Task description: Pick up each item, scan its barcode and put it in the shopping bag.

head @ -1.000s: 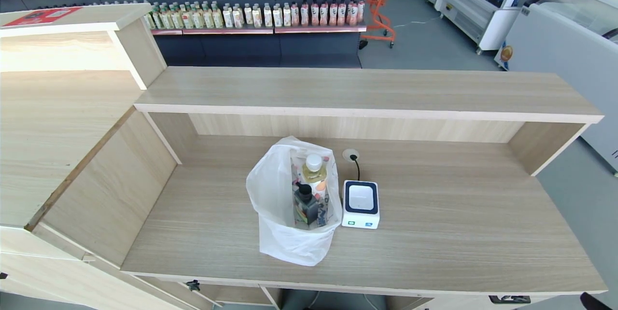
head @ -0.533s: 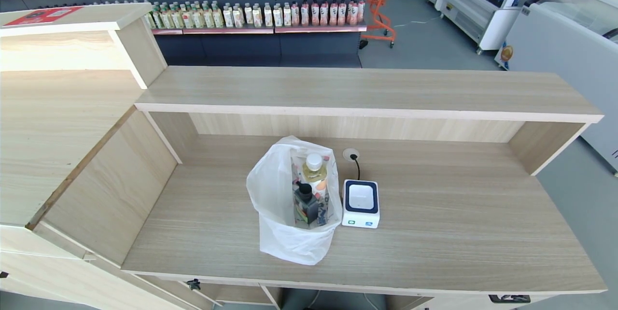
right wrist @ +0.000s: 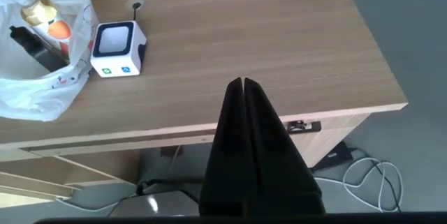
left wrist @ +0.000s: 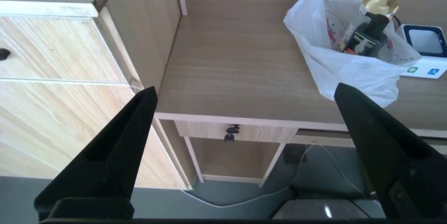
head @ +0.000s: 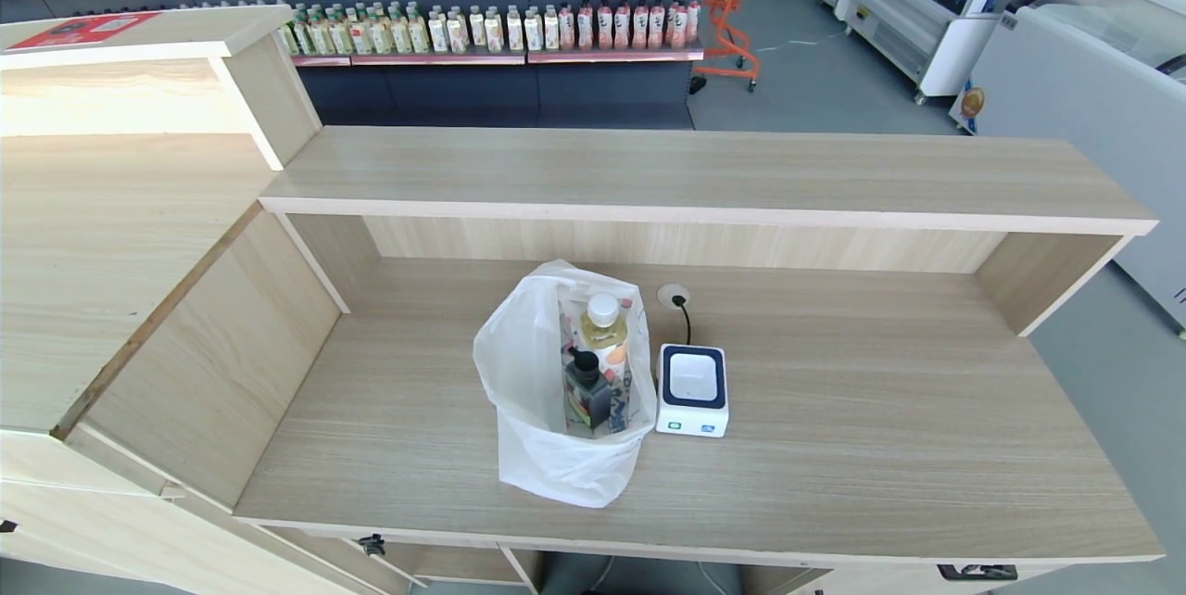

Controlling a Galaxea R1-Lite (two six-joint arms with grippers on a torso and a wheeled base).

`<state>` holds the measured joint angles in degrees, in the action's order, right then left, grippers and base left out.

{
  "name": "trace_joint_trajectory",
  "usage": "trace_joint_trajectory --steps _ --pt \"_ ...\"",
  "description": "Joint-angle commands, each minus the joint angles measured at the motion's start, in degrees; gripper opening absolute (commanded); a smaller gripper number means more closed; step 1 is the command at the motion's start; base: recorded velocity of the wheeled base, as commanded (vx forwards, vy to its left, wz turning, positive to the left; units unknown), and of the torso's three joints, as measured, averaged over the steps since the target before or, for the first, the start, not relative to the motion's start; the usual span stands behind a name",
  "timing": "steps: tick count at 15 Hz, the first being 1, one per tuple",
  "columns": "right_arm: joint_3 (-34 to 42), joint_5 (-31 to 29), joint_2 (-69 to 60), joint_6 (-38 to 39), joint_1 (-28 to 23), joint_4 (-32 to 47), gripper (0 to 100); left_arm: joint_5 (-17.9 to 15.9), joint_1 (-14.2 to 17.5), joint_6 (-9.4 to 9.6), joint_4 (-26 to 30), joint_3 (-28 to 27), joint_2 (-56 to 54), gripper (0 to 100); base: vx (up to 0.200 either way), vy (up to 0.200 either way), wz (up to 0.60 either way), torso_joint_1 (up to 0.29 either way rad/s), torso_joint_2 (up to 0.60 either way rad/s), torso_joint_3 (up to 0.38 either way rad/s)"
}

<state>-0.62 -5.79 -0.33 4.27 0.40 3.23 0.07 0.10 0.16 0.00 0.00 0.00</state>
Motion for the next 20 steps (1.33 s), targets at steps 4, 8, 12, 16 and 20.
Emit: trace_joint_trajectory --steps 4,8,12,16,20 --pt "0.0 0.0 0.3 0.1 0.0 0.1 0 -0.1 0.0 0.28 0.0 0.0 0.1 100 0.0 -0.05 0.0 0.001 0.0 0.001" --pt "0.0 0.0 0.3 0.1 0.0 0.1 0 -0.1 0.0 0.28 0.0 0.0 0.1 100 0.0 -0.2 0.0 0.0 0.0 0.0" --pt "0.0 0.0 0.3 0.1 0.0 0.1 0 0.0 0.0 -0.07 0.0 0.0 0.1 100 0.0 -0.15 0.0 0.005 0.0 -0.005" --pt "0.0 0.0 0.3 0.1 0.0 0.1 0 -0.1 0.0 0.28 0.0 0.0 0.4 100 0.05 0.0 0.0 -0.001 0.0 0.001" --pt "0.0 0.0 0.3 0.1 0.0 0.1 0 0.0 0.0 0.02 0.0 0.0 0.1 100 0.1 0.0 0.0 0.001 0.0 0.0"
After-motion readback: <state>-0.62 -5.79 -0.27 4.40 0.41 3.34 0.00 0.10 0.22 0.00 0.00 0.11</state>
